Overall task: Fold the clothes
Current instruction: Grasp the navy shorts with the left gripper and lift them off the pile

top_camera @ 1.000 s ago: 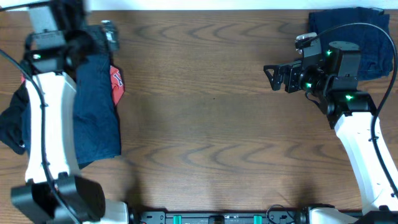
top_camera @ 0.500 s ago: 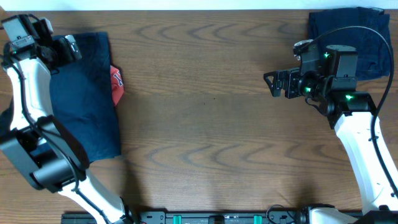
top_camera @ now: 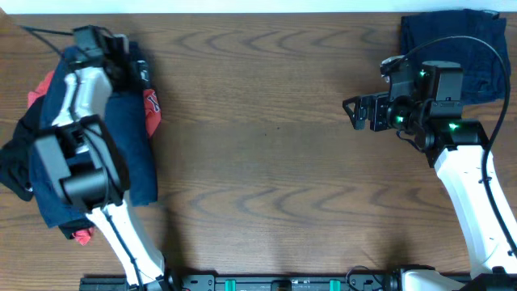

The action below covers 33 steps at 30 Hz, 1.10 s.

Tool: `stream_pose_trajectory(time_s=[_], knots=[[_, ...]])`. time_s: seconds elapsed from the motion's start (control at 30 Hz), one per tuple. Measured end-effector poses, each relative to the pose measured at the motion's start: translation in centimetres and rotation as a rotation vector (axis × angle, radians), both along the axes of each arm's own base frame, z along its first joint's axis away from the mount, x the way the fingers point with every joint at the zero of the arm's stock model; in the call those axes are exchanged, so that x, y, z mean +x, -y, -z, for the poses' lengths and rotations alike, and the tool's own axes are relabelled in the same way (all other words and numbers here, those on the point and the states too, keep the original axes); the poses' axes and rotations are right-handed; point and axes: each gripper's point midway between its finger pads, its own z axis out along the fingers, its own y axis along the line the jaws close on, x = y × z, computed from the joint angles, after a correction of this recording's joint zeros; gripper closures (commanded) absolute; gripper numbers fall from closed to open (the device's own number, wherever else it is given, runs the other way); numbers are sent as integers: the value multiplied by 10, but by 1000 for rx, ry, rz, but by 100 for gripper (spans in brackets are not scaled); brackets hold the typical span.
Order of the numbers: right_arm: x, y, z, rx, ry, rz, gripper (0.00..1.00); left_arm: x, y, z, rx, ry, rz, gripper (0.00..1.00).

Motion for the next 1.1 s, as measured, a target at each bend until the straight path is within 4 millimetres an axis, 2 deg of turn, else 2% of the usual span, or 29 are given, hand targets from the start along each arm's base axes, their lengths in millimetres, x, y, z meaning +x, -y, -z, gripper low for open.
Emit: stream_pose_trajectory(time_s=[0.07,0.2,0.3,0.37,0.47,0.53,0.6,0.77,0.87,0.93,1.03,1.1], knots=[[-2,1,2,-4,-12,3,1,3,3,9,14,-5,5,18],[-2,2,3,-8,-14,7,1,7,2,13,36,2,3,40],[-2,3,3,-13,-14,11,1,11,-2,11,60,15,-2,43],[-1,4,3,-19,-13,16,1,13,-5,10,72,25,-9,51],[0,5,3,-23,-10,20,1,17,-7,7,83,43,-18,75],[0,5,3,-25,-9,22,4,18,-8,6,93,48,-22,85],[1,6,3,-27,-5,25,7,18,-10,4,103,51,-23,91],[2,6,2,-29,2,28,9,17,-11,-8,110,63,-31,95],[3,6,1,-29,4,29,9,13,-11,-37,118,86,-35,94],[3,7,1,-29,5,29,11,10,-12,-70,123,129,-55,94],[3,7,1,-27,3,32,14,3,-9,-135,112,238,-92,94],[3,7,1,-24,2,35,17,-5,0,-176,81,312,-87,94]])
